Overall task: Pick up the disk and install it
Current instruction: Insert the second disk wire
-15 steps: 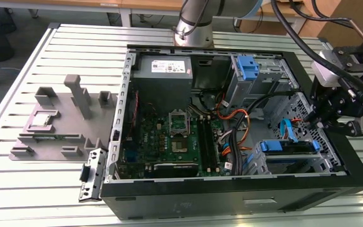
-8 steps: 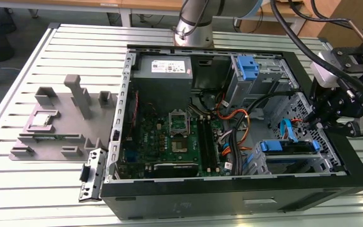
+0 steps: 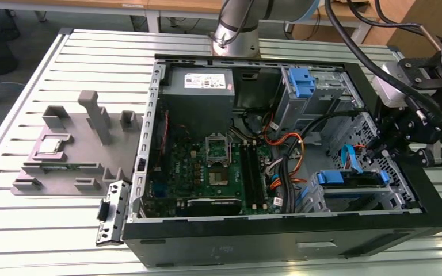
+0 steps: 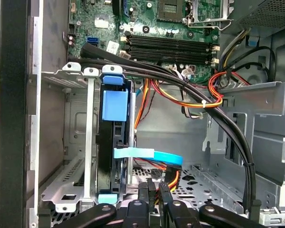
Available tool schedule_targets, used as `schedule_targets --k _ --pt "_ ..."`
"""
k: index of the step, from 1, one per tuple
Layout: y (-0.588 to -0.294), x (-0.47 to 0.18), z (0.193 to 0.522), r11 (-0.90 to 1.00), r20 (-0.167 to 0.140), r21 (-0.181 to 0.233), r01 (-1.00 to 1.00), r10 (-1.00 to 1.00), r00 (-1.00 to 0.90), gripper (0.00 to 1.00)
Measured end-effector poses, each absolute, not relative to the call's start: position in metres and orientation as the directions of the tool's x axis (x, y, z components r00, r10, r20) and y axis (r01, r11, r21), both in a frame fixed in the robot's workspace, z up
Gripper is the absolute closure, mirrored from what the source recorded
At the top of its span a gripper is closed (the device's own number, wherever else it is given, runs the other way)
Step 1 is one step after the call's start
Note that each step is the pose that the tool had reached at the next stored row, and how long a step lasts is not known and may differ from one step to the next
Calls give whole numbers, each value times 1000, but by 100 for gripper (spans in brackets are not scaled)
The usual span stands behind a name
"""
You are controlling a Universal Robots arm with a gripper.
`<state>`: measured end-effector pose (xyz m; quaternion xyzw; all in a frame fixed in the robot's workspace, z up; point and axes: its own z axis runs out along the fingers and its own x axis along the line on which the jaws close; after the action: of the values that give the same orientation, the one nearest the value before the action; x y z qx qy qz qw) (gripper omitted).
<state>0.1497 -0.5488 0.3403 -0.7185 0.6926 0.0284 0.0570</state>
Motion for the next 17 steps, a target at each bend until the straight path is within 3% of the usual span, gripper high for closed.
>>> schedule_targets --k 7,8,17 --pt "-549 150 340 -34 -119 -42 -999 -992 39 78" --pt "-549 150 340 -34 -119 -43 -999 -992 39 84" --pt "-549 149 340 -34 -118 -43 -999 -992 39 84"
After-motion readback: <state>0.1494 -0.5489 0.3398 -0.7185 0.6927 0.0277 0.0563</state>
